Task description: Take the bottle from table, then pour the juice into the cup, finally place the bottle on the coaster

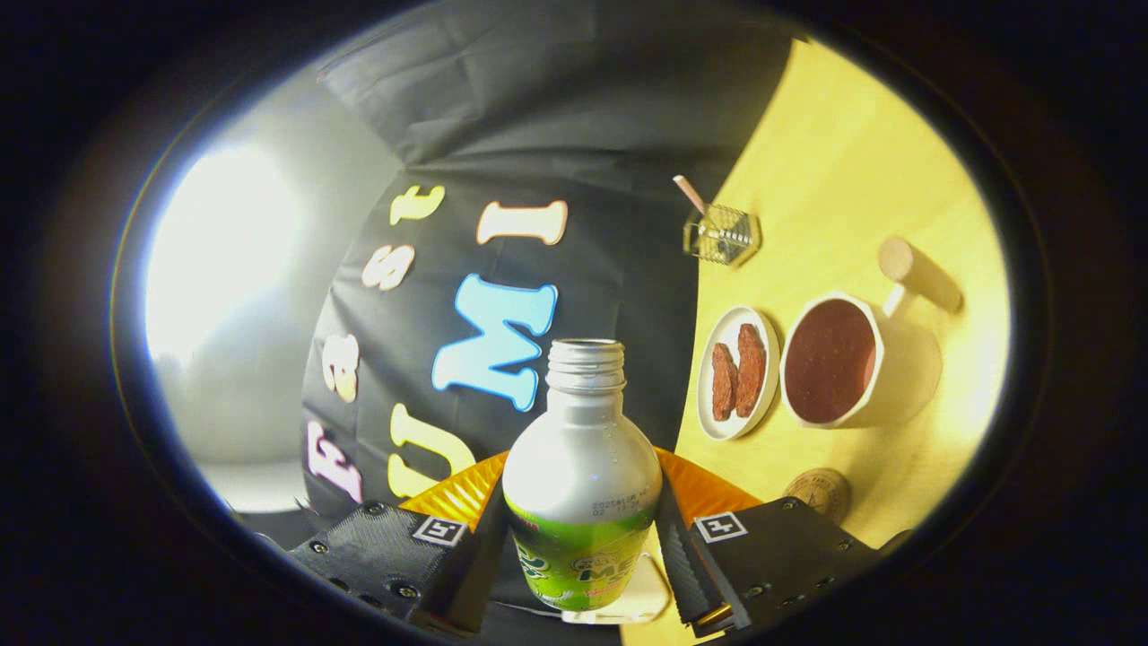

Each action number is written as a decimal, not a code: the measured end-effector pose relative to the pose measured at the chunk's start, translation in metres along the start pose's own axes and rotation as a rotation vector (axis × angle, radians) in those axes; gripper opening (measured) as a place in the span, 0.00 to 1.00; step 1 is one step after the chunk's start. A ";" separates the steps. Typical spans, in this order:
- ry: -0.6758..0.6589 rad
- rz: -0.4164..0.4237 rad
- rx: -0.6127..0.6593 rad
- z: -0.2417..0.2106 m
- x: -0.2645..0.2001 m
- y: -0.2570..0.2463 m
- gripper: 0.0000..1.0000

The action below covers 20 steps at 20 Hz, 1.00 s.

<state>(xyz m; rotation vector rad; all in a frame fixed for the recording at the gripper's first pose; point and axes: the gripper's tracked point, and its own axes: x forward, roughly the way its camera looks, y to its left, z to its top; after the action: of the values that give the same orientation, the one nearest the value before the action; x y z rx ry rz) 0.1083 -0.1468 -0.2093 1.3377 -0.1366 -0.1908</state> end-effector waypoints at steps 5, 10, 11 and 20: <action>-0.001 0.026 -0.333 -0.015 -0.011 0.027 0.77; 0.008 0.037 -0.606 -0.032 -0.019 0.044 0.77; 0.004 0.029 -0.689 -0.032 -0.020 0.051 0.77; -0.029 -0.084 -1.305 -0.030 -0.018 0.069 0.78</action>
<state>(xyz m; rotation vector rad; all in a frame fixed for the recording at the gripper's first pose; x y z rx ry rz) 0.1011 -0.0992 -0.1486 0.0397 0.0345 -0.2958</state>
